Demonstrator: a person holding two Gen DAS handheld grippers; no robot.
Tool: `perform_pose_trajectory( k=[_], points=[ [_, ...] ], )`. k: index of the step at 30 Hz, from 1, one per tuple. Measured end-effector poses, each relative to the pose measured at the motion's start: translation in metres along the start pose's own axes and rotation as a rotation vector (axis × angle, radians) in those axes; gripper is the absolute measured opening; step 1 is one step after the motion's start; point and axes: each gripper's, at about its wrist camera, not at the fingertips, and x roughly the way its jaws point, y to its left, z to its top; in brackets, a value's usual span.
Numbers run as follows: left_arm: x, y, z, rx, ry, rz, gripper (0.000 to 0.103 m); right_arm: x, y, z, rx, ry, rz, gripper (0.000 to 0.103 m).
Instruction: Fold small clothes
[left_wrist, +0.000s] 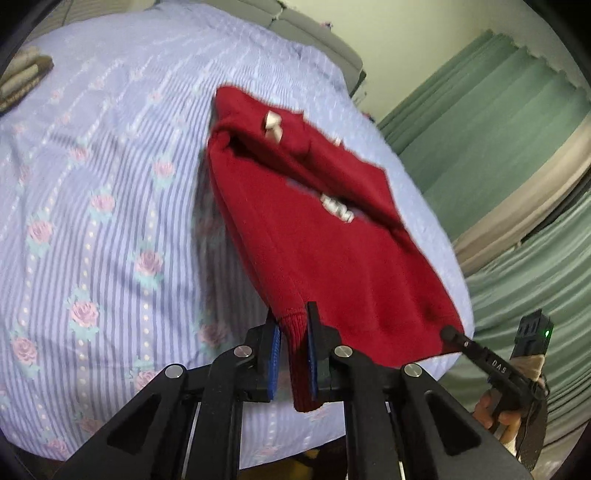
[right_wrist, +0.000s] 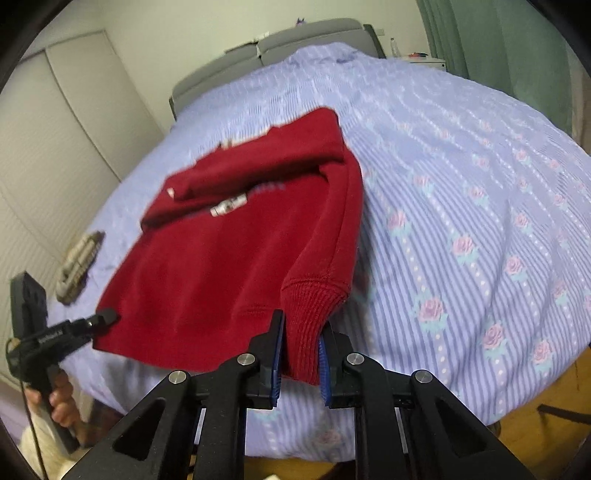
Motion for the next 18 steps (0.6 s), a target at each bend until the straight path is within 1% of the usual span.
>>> perform_pose_trajectory(
  k=[5,8,12,14,18],
  points=[
    [-0.02,-0.021,0.025,0.007,-0.088,0.004,0.013,-0.02,-0.001,0.017,0.083,-0.079,0.053,0.017],
    [-0.027,-0.029,0.043,0.008,-0.135,0.002,0.013,-0.024,0.0,0.033,0.122,-0.122,0.062,0.017],
    [-0.028,-0.034,0.072,-0.021,-0.199,0.022,0.013,-0.033,0.006,0.063,0.176,-0.216,0.094,0.016],
    [-0.028,-0.034,0.088,-0.042,-0.22,0.013,0.013,-0.034,0.009,0.082,0.199,-0.256,0.106,0.016],
    [-0.021,-0.035,0.124,-0.068,-0.253,0.029,0.013,-0.026,0.021,0.117,0.185,-0.304,0.1,0.016]
  ],
)
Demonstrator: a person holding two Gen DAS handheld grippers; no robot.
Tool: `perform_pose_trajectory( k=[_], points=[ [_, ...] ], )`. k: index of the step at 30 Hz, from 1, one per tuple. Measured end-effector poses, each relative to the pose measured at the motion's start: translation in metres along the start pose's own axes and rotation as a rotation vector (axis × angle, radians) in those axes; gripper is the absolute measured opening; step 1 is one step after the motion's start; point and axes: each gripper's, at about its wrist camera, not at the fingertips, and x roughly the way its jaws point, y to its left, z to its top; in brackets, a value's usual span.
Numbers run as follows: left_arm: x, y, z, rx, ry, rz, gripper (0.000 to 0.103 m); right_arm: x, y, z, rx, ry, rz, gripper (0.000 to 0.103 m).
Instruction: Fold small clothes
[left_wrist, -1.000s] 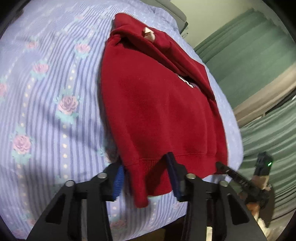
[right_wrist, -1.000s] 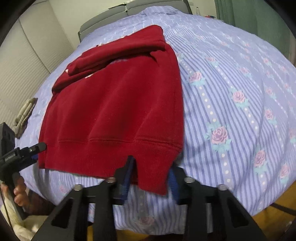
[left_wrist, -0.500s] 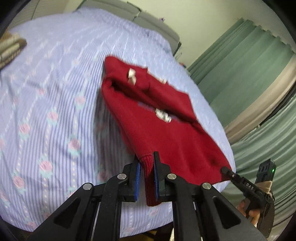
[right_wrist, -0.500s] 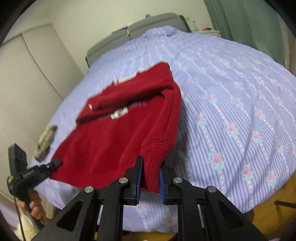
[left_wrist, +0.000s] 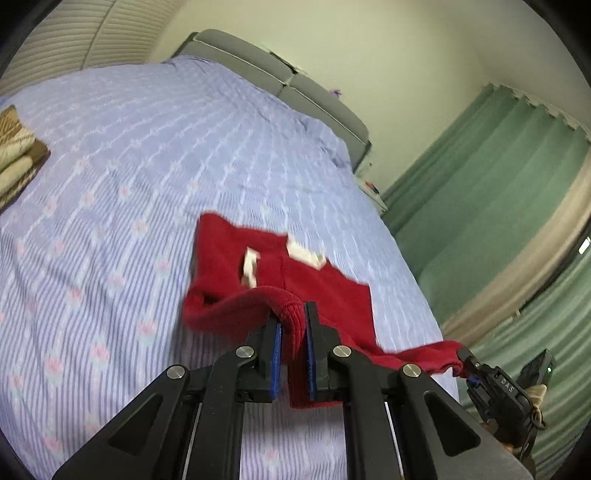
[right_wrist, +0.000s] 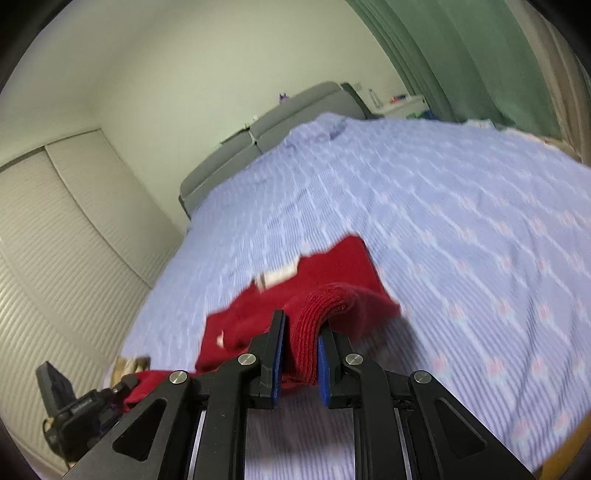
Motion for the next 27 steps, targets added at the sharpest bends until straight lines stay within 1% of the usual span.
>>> perform_pose_trajectory(
  k=[1,5,7,9,13,16,20,25,26,27],
  points=[
    [0.008,0.0,0.013,-0.007,-0.004,0.008,0.013,0.008,0.005,0.01,-0.01,-0.012,-0.002,0.016],
    [0.033,0.003,0.042,-0.049,0.004,0.032,0.013,0.033,0.013,0.038,-0.002,-0.034,-0.004,0.016],
    [0.046,0.002,0.055,-0.045,0.007,0.048,0.013,0.05,0.017,0.052,0.0,-0.039,-0.012,0.016],
    [0.063,0.002,0.07,-0.034,0.004,0.073,0.013,0.067,0.021,0.065,-0.029,-0.057,-0.05,0.016],
    [0.098,0.013,0.091,-0.063,0.029,0.1,0.013,0.105,0.024,0.085,-0.039,-0.035,-0.072,0.016],
    [0.125,0.024,0.098,-0.076,0.068,0.14,0.013,0.14,0.022,0.097,-0.03,-0.001,-0.092,0.016],
    [0.158,0.044,0.098,-0.114,0.125,0.167,0.013,0.186,0.013,0.098,-0.025,0.075,-0.141,0.016],
    [0.186,0.066,0.093,-0.161,0.18,0.182,0.014,0.222,-0.005,0.092,-0.001,0.139,-0.186,0.016],
    [0.19,0.07,0.092,-0.172,0.19,0.181,0.016,0.226,-0.007,0.09,0.001,0.143,-0.193,0.016],
    [0.193,0.072,0.092,-0.175,0.197,0.18,0.016,0.231,-0.009,0.088,0.001,0.151,-0.203,0.016]
  ],
)
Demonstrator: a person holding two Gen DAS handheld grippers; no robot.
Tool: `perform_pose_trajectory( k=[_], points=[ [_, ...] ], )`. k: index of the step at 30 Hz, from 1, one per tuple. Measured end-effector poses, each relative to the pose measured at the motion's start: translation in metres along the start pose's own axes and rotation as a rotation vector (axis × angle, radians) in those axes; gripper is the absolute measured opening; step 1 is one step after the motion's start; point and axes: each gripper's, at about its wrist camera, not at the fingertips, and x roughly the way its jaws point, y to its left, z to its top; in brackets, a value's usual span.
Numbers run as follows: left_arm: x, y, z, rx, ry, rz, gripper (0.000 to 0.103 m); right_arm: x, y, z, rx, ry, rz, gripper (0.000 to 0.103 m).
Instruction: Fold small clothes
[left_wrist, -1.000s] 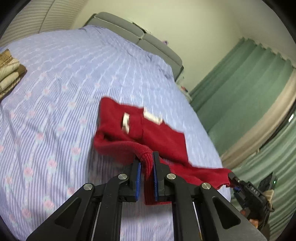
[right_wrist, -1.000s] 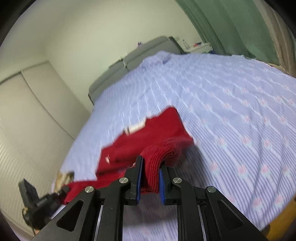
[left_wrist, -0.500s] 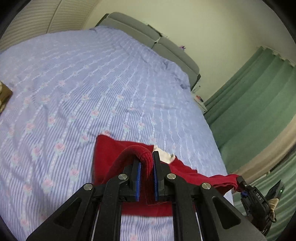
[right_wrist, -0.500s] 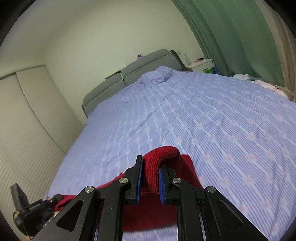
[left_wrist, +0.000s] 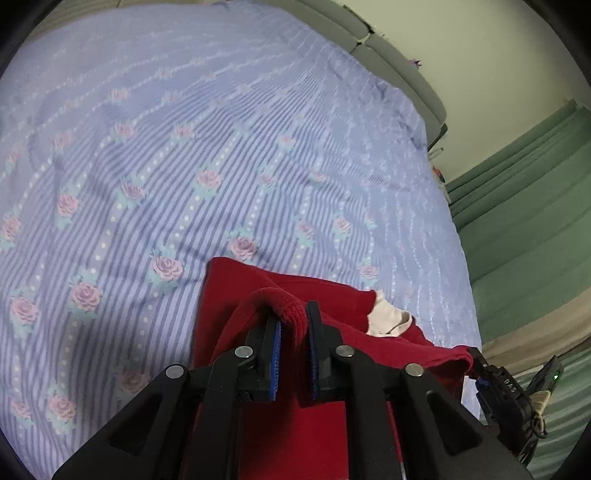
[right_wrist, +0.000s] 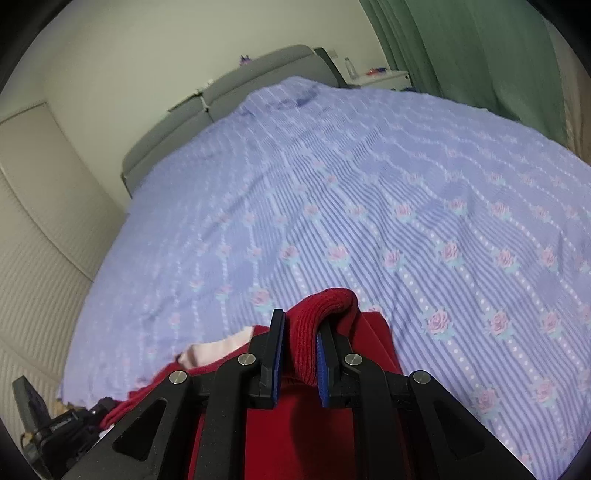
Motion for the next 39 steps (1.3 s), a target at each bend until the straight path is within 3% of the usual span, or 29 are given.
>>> perform_pose_trajectory(
  k=[7,8,10,11,13,15,17,19,22,25,27,32,36,39],
  points=[
    [0.016,0.005,0.01,-0.04,0.108,-0.029,0.025,0.023,-0.004,0.001,0.025,0.058,-0.012,0.018],
    [0.016,0.006,0.013,-0.058,0.128,-0.053,0.032,0.024,-0.004,0.002,0.024,0.067,-0.013,0.02],
    [0.014,0.005,0.018,-0.086,0.152,-0.11,0.05,0.022,-0.003,0.003,0.016,0.072,-0.002,0.045],
    [0.011,0.002,0.02,-0.093,0.158,-0.146,0.06,0.018,-0.001,0.004,0.005,0.066,0.002,0.048],
    [0.002,-0.005,0.023,-0.082,0.147,-0.162,0.067,0.01,0.005,0.003,-0.024,0.047,0.008,0.055],
    [-0.012,-0.012,0.025,-0.043,0.116,-0.148,0.079,-0.002,0.014,0.002,-0.069,0.034,0.023,0.06],
    [-0.03,-0.018,0.026,0.029,0.079,-0.137,0.083,-0.018,0.019,0.0,-0.108,0.007,0.029,0.062],
    [-0.044,-0.026,0.024,0.151,0.034,-0.084,0.083,-0.036,0.023,-0.001,-0.158,-0.035,0.0,0.065],
    [-0.058,-0.039,0.004,0.424,-0.055,0.081,0.083,-0.057,0.024,-0.004,-0.267,-0.102,-0.089,0.069],
    [-0.047,-0.037,-0.007,0.541,-0.035,0.128,0.083,-0.059,0.019,-0.007,-0.363,-0.114,-0.15,0.069],
    [-0.038,-0.032,-0.008,0.536,-0.01,0.125,0.083,-0.049,0.014,-0.007,-0.391,-0.068,-0.156,0.069],
    [-0.007,-0.02,0.007,0.417,0.065,0.054,0.08,-0.009,0.005,-0.002,-0.358,0.061,-0.104,0.069],
    [0.014,-0.018,0.018,0.353,0.129,0.023,0.07,0.017,0.005,0.009,-0.315,0.105,-0.064,0.068],
    [0.029,-0.015,0.025,0.309,0.177,0.027,0.058,0.033,0.002,0.018,-0.264,0.14,-0.047,0.055]
  ],
)
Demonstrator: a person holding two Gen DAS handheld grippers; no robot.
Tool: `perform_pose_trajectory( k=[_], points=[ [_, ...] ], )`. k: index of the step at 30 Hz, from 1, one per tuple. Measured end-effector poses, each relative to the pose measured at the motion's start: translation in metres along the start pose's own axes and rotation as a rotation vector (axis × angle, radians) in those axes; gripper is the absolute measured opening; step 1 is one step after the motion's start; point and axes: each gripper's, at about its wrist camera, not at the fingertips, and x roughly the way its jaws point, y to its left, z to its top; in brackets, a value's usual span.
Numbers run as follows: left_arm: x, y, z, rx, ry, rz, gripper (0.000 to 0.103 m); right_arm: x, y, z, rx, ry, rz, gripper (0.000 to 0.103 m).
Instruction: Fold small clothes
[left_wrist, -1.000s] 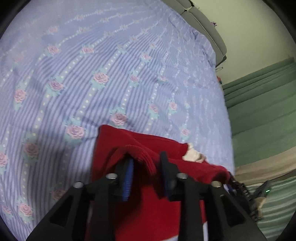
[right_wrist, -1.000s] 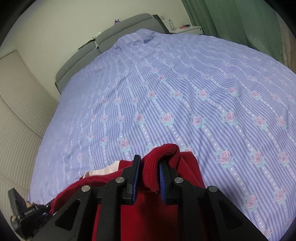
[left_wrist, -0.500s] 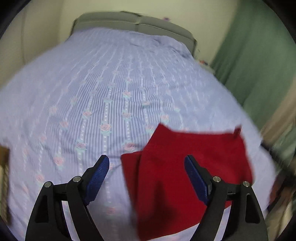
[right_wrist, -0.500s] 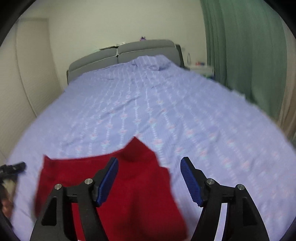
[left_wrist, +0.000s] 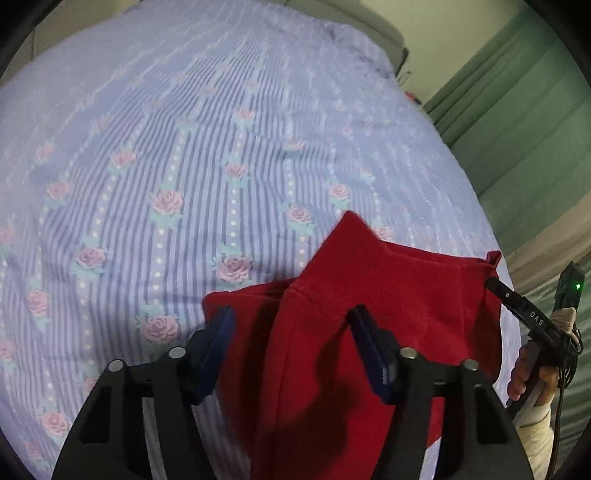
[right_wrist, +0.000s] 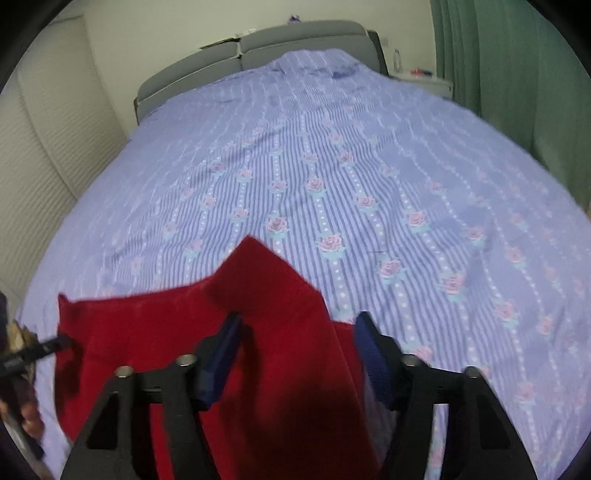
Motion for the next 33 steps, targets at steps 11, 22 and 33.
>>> perform_pose_trajectory(
  k=[11,22,33],
  points=[
    [-0.044,-0.017,-0.015,0.029,-0.066,-0.072,0.013,-0.003,-0.005,0.005,0.09,0.038,-0.006,0.015],
    [0.004,0.042,-0.008,-0.248,0.07,-0.075,0.015,0.046,0.021,0.019,-0.009,0.213,-0.205,0.016],
    [-0.084,0.007,-0.031,-0.01,-0.136,0.146,0.065,-0.055,0.041,0.015,-0.127,-0.059,-0.251,0.068]
  ],
)
